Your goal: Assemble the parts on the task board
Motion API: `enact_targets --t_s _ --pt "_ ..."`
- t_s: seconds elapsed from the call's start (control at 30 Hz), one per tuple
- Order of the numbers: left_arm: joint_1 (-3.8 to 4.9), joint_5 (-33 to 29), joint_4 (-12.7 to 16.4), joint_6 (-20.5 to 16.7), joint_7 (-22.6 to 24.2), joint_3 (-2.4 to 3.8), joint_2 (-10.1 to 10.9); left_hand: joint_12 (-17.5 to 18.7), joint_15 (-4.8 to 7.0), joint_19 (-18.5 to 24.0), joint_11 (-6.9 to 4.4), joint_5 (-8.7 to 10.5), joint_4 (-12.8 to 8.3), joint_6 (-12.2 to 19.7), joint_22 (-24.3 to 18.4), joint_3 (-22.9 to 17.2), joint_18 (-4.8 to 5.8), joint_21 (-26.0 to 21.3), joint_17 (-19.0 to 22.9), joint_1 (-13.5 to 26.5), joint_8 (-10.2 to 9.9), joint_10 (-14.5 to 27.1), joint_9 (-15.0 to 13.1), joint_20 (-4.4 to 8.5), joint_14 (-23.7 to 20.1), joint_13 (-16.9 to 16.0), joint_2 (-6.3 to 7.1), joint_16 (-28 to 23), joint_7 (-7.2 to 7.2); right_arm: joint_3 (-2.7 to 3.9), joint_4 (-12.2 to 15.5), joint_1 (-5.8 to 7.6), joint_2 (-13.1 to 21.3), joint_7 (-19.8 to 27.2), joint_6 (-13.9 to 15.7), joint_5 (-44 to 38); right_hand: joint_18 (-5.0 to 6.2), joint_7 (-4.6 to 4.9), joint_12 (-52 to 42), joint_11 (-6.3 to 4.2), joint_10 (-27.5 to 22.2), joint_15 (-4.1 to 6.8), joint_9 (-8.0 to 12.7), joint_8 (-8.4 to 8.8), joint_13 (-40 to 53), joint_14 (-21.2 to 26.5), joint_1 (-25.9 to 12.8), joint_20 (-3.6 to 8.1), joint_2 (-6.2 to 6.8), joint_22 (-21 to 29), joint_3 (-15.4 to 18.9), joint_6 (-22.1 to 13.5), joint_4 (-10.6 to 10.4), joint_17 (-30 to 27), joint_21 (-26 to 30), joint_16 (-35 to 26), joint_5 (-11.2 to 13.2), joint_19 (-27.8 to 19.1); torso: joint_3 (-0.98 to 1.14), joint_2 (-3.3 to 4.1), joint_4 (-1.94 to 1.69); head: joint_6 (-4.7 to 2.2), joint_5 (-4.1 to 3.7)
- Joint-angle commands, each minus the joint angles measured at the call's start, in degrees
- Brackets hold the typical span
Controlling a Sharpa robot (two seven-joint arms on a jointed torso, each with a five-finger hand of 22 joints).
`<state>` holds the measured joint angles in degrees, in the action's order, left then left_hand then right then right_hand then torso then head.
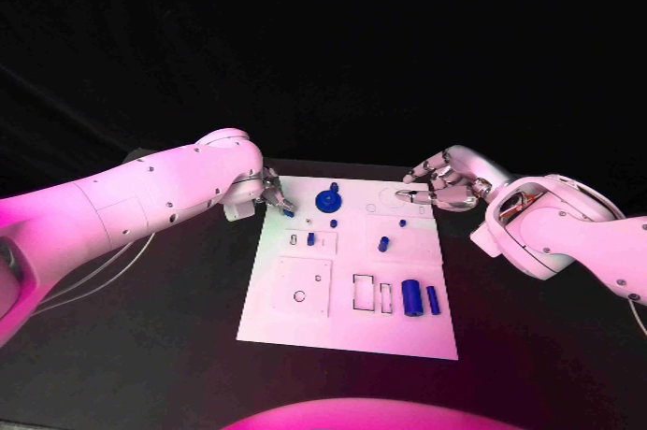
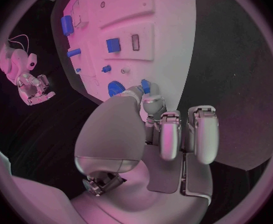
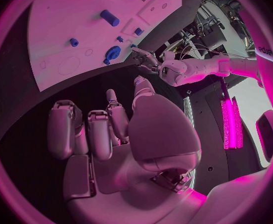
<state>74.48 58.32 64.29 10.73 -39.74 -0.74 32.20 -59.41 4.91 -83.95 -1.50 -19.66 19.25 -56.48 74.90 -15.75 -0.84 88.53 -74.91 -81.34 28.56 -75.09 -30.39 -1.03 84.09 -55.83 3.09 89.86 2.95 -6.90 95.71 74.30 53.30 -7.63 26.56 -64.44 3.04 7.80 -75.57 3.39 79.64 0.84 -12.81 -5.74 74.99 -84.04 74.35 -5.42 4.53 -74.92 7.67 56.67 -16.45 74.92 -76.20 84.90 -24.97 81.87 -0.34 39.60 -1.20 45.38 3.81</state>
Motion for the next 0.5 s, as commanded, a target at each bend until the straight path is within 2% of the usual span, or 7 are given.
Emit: enact_targets --t_s 0.03,0.23,0.33,0.5 --pt "0.06 -4.1 2.2 -1.4 0.6 0.10 1.2 -0.1 -0.30 -4.1 -0.02 0.02 -6.4 -0.1 12.3 -7.5 0.08 -0.2 -15.1 1.0 0.4 -0.5 -0.2 -0.42 5.9 0.0 1.27 0.1 -0.33 0.00 -0.1 -0.04 0.0 0.2 -0.4 -0.4 0.46 -0.08 0.0 -0.37 0.0 0.22 -0.1 -0.22 0.9 -3.5 -0.2 0.22 -0.38 -6.2 0.4 0.3 0.1 4.8 0.3 -0.3 -0.1 -0.3 0.03 -0.07 -0.04 -0.07 0.10" --pt "0.13 -4.8 7.0 -2.9 0.9 0.20 3.9 -0.2 -0.29 -4.0 -0.04 0.03 -6.4 -0.1 12.2 -8.2 0.07 -0.3 -15.1 1.5 0.7 -0.6 -0.3 -0.42 5.9 -0.1 1.62 0.1 -0.37 -0.01 -0.1 -0.04 0.1 0.2 -0.4 -0.4 0.46 -0.08 0.0 -0.37 0.0 0.22 -0.1 -0.22 0.9 -3.5 -0.2 0.22 -0.38 -6.2 0.4 0.3 0.1 4.8 0.3 -0.3 -0.1 -0.3 0.03 -0.08 -0.04 -0.10 0.33" --pt "0.13 -4.2 8.9 -3.7 1.3 0.21 4.9 -0.4 -0.28 -4.1 -0.11 -0.01 -6.6 -0.2 12.4 -8.7 0.10 -0.2 -15.1 1.6 0.8 -0.7 -0.4 -0.42 5.9 -0.2 1.87 0.1 -0.43 -0.01 -0.1 -0.04 0.2 0.2 -0.4 -0.4 0.46 -0.08 0.0 -0.37 0.0 0.22 -0.1 -0.22 0.9 -3.5 -0.2 0.22 -0.38 -6.2 0.4 0.3 0.1 4.8 0.3 -0.3 -0.1 -0.3 -0.05 0.00 -0.01 -0.15 0.43" --pt "-0.02 -1.8 12.1 -5.1 2.5 0.15 6.5 -0.9 -0.20 -4.2 -0.21 0.02 -7.3 -0.2 12.5 -10.0 0.14 -0.1 -15.1 1.9 1.3 -1.1 -0.6 -0.39 5.9 -0.5 2.91 0.1 -0.52 -0.01 -0.1 -0.05 0.3 0.2 -0.4 -0.4 0.46 -0.08 0.0 -0.38 -0.1 0.22 -0.1 -0.23 0.9 -3.5 -0.2 0.22 -0.42 -6.2 0.5 0.3 0.1 4.8 0.4 -0.3 -0.3 -0.3 -0.06 0.07 -0.04 -0.02 0.64"
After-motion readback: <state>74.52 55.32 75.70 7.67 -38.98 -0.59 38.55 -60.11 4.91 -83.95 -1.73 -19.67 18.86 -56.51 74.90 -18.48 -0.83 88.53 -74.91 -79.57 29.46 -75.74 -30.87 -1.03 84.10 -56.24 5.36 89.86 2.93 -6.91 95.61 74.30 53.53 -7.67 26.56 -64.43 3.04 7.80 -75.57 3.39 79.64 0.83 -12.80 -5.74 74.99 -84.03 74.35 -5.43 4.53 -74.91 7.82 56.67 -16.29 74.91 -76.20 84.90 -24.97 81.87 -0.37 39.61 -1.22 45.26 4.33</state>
